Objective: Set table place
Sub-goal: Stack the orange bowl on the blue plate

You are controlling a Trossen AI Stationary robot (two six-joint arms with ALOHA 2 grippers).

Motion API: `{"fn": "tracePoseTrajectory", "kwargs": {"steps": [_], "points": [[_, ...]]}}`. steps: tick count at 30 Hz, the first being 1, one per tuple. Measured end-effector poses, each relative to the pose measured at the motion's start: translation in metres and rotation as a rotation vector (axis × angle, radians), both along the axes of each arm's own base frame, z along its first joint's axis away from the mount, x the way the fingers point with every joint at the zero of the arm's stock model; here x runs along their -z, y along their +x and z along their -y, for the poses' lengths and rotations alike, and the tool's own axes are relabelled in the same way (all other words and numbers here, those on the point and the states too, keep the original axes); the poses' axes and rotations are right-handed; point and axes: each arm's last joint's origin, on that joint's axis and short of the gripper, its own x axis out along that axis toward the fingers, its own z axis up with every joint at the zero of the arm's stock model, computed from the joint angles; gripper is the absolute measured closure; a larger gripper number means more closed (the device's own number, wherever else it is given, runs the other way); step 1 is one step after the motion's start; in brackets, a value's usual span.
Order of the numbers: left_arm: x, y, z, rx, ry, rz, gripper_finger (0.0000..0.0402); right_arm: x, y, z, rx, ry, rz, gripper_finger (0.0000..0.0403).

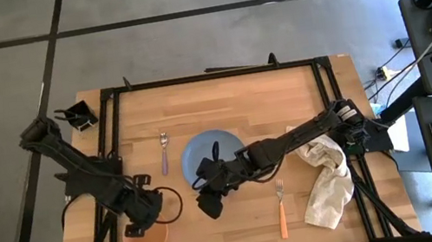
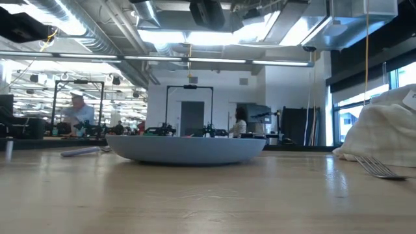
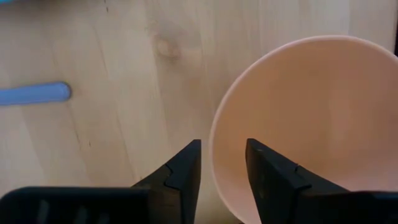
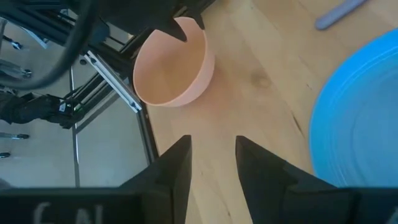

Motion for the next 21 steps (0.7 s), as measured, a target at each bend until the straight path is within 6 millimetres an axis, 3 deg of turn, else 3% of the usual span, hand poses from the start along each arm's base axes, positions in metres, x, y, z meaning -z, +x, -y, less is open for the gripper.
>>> {"fn": "tracePoseTrajectory", "kwargs": {"steps": [21], "points": [[0.011,0.015,0.002,0.04,-0.006,-0.017,0.0286,0.0,0.0,0.0,-0.013,-0.014,0.003,0.0278]]}}
